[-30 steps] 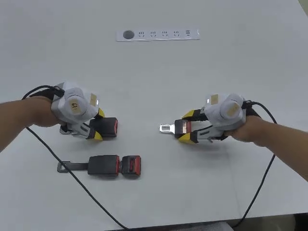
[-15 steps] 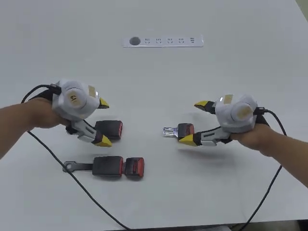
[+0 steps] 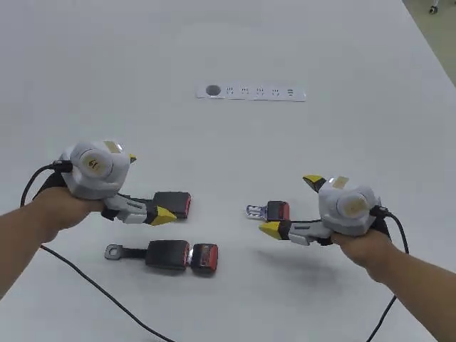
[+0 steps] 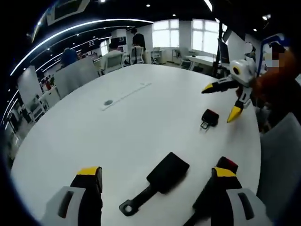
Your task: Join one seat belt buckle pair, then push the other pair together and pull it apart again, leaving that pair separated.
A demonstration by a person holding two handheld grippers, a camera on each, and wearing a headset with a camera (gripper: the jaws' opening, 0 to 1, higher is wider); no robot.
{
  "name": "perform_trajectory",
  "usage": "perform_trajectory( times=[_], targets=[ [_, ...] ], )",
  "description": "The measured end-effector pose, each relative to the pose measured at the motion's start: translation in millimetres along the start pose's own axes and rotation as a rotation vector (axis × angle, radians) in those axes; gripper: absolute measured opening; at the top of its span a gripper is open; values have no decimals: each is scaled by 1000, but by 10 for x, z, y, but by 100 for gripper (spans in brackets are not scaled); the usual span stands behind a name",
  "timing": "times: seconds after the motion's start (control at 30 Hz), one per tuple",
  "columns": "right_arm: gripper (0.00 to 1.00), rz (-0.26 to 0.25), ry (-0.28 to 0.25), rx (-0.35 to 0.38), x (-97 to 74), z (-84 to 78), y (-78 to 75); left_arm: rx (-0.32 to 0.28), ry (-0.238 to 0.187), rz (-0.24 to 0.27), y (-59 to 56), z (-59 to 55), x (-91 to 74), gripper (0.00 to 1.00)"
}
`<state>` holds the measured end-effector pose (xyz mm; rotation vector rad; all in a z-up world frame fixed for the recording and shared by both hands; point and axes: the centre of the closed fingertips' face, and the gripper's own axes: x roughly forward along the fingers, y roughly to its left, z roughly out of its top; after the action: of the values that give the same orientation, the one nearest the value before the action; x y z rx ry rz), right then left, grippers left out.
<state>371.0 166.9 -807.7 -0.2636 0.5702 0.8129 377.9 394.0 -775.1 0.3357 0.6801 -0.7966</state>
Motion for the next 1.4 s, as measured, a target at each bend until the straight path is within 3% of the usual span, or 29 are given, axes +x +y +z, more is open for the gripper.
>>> perform_trajectory(
  times=[0.37,0.53,0.57,0.67,0.83,1.03,1.4],
  targets=[
    [100,-86,-69,15,-201,185,178,-155,-84,82,-223,-204,-421,100],
    [100,-92,-87,25,-323,220,322,-202,-102,98,-317,-312,-587,100],
    [100,-95,-92,20,-345,222,344,-212,-110,103,-295,-325,-616,100],
    [100,-86,-82,-22,-427,187,460,-209,-137,116,-338,-345,-729,100],
    [100,-100,-101,-10,-553,175,522,-217,-141,119,-443,-442,-858,100],
    [99,-104,-105,-1,-652,97,560,-196,-165,66,-566,-387,-906,100],
    [100,-121,-104,14,-804,-27,607,-200,-182,58,-687,-405,-989,100]
  ],
)
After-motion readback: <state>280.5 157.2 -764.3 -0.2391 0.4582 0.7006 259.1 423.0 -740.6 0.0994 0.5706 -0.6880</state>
